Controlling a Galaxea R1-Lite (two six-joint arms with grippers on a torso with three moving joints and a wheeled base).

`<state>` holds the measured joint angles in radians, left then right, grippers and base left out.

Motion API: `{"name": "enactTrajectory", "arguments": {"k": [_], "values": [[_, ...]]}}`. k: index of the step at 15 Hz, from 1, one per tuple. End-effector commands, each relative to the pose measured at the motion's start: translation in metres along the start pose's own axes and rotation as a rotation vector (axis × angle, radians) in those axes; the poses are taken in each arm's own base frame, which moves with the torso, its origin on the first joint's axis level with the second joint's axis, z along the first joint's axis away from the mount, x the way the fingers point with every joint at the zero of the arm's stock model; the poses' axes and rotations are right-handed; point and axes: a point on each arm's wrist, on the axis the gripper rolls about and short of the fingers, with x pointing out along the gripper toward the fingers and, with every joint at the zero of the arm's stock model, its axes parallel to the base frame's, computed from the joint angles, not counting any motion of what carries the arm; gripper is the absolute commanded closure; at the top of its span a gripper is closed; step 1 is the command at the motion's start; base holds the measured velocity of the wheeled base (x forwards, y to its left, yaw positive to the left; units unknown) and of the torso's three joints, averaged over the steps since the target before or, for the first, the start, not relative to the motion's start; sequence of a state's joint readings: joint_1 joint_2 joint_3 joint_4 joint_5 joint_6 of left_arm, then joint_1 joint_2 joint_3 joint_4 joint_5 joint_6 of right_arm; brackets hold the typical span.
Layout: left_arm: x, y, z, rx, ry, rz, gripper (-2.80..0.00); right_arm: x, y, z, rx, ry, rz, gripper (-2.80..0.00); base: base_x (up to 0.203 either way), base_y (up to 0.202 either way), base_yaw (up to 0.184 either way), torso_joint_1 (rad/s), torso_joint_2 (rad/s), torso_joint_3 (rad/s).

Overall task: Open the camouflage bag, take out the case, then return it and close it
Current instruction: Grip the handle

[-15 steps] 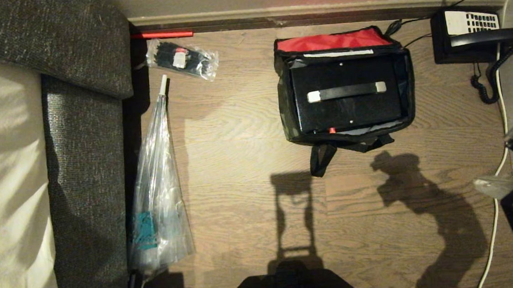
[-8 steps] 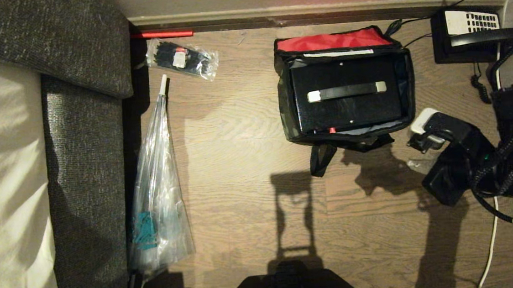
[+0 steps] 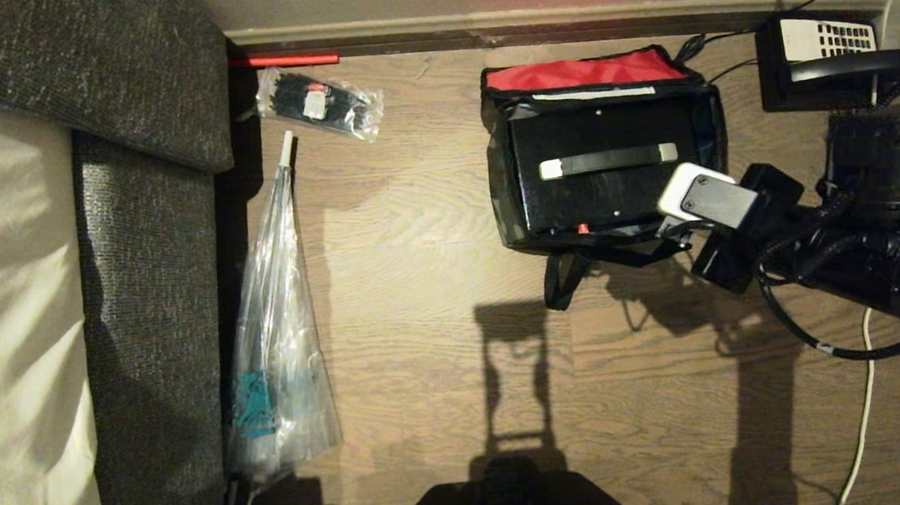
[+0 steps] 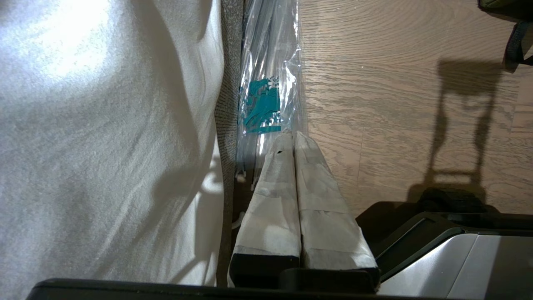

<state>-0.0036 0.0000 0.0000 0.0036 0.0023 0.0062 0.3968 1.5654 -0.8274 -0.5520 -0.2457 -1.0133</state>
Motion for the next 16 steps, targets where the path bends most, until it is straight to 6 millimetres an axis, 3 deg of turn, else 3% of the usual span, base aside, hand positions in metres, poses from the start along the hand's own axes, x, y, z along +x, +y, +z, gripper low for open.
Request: {"name": "enactTrajectory", "arguments": {"k": [1, 3, 11, 16], "values": [[0.000, 0.000, 0.000, 0.000, 0.000, 0.001, 0.00, 0.010, -0.002, 0.004, -0.165, -0.046, -0.090, 0.00, 0.000, 0.000, 0.000, 0.000, 0.00, 0.000], [0.000, 0.000, 0.000, 0.001, -0.001, 0.001, 0.00, 0.016, -0.001, 0.005, -0.260, -0.071, -0.170, 0.00, 0.000, 0.000, 0.000, 0.000, 0.00, 0.000], [0.000, 0.000, 0.000, 0.001, 0.000, 0.001, 0.00, 0.036, 0.047, -0.018, -0.286, -0.147, -0.352, 0.00, 0.000, 0.000, 0.000, 0.000, 0.00, 0.000], [0.000, 0.000, 0.000, 0.000, 0.001, 0.001, 0.00, 0.055, 0.089, -0.036, -0.342, -0.172, -0.201, 0.00, 0.000, 0.000, 0.000, 0.000, 0.00, 0.000]]}}
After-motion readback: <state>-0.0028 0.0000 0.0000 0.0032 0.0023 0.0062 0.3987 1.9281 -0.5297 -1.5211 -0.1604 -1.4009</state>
